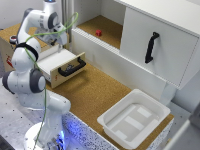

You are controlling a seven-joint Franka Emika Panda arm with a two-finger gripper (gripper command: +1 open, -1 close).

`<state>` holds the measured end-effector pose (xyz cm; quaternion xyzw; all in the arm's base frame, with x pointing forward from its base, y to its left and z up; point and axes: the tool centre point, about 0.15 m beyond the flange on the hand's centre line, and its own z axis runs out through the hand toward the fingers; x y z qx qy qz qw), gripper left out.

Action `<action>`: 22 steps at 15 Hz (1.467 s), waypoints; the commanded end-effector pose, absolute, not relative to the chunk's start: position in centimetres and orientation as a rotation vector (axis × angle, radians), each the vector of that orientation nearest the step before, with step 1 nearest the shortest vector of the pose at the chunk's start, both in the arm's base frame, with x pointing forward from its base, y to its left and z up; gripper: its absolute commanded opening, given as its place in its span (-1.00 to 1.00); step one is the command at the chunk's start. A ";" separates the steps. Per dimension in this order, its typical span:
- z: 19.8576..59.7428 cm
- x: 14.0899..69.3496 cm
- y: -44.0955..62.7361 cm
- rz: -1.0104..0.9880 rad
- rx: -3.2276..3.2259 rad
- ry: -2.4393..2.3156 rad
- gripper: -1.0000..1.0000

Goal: Go close the drawer

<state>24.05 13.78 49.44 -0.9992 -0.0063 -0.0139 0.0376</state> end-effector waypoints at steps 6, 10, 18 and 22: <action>44.6 25.2 1.6 -0.020 -3.096 0.205 1.00; 44.6 25.2 1.6 -0.020 -3.096 0.205 1.00; 44.2 25.1 2.5 0.015 -3.071 0.289 1.00; 40.9 26.1 1.7 -0.056 -3.041 0.417 1.00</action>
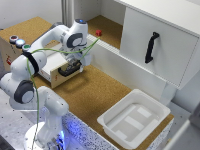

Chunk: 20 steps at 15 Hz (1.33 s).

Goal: Go close the drawer

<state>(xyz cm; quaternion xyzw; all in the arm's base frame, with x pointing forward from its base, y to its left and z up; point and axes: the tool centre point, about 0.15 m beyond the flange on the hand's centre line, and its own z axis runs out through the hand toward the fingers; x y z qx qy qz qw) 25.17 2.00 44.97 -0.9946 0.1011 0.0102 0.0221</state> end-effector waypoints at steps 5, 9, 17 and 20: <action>37.1 28.8 2.8 0.020 -3.034 0.184 1.00; 34.3 29.7 4.1 0.080 -3.023 0.161 -1.00; 32.4 34.8 7.3 0.058 -3.023 0.118 -1.00; 31.7 37.1 9.8 0.070 -3.032 0.141 -1.00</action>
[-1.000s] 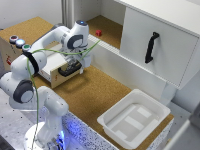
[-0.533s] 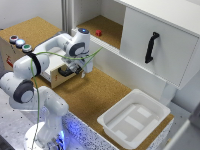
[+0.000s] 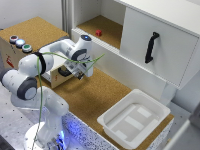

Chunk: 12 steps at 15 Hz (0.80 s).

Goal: Go close the drawer

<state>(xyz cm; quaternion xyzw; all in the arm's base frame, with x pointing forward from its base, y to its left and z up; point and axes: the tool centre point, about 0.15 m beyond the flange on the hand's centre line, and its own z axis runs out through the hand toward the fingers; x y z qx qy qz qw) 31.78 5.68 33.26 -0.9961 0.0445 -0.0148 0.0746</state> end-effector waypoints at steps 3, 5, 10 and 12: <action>30.4 38.0 11.8 0.068 -3.064 0.095 -1.00; 30.0 38.2 13.0 0.080 -3.062 0.074 -1.00; 30.7 37.5 16.9 0.057 -3.042 0.062 -1.00; 30.8 36.9 18.2 0.061 -3.028 0.055 -1.00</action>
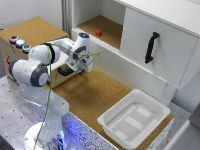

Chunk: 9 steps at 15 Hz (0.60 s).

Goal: Go close the drawer

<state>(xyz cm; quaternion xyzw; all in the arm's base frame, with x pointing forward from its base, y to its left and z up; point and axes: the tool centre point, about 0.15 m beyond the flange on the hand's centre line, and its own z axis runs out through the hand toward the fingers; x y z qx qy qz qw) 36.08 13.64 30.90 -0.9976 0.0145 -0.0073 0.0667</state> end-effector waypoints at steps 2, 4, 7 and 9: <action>31.0 36.3 20.0 0.062 -3.018 0.038 -1.00; 31.3 35.7 22.1 0.053 -3.005 0.026 -1.00; 31.4 35.5 23.4 0.050 -2.995 0.009 -1.00; 31.4 35.5 23.4 0.050 -2.995 0.009 -1.00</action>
